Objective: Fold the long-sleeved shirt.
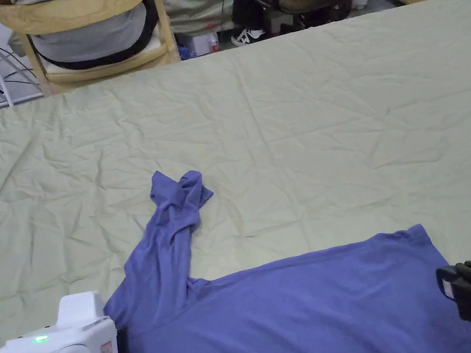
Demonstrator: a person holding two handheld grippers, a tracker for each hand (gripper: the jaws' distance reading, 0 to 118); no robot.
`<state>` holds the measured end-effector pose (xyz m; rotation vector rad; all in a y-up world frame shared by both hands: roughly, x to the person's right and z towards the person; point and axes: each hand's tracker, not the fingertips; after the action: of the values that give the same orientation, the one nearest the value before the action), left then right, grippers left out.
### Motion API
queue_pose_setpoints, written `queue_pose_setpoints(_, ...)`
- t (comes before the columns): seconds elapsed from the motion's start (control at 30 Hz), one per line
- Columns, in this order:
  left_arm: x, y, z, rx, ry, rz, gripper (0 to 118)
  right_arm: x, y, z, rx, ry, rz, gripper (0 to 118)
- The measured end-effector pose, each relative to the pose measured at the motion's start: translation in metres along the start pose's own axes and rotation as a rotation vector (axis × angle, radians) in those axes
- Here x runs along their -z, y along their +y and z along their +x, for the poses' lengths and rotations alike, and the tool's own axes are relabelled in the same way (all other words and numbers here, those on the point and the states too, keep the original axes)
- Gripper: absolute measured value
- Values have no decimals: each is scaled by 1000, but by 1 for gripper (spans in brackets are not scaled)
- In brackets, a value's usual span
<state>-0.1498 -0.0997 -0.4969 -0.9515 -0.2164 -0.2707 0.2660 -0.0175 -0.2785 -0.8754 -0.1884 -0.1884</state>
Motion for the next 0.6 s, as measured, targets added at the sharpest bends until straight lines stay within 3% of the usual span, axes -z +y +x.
queue_pose_setpoints(0.03,-6,2,2,-13,-19,-8,2,13,10,2,-15,-13,-6,4)
queue_pose_setpoints(0.07,-10,3,-4,-27,-21,-2,2,27,18,7,-18,-10,-17,17)
queue_pose_setpoints(0.1,-14,3,-11,-79,-44,12,2,41,28,11,-23,-9,-36,46)
queue_pose_setpoints(0.13,-18,4,-18,-119,-72,13,2,58,39,14,-31,0,-67,96)
queue_pose_setpoints(0.17,-26,6,-22,-143,-86,23,2,79,49,17,-53,-15,-119,118)
queue_pose_setpoints(0.23,-36,4,-29,-142,-92,35,2,106,59,21,-43,-74,-142,109)
queue_pose_setpoints(0.27,-41,4,-31,-141,-110,42,2,122,68,19,-107,-102,-150,109)
queue_pose_setpoints(0.37,-58,4,-24,-128,-130,69,2,155,67,23,-125,-165,-247,109)
queue_pose_setpoints(0.43,-67,7,-20,-122,-142,88,2,168,62,21,-137,-141,-365,101)
queue_pose_setpoints(0.47,-71,7,-19,-125,-149,95,2,168,61,19,-124,-122,-403,82)
queue_pose_setpoints(0.5,-76,8,-19,-126,-154,102,2,161,60,17,-97,-81,-359,68)
queue_pose_setpoints(0.53,-81,8,-20,-130,-156,110,2,150,62,16,-103,-102,-303,55)
queue_pose_setpoints(0.57,-87,9,-19,-135,-160,119,2,138,61,15,-87,-57,-273,22)
queue_pose_setpoints(0.6,-94,8,-20,-143,-171,127,2,127,58,15,-59,-28,-255,10)
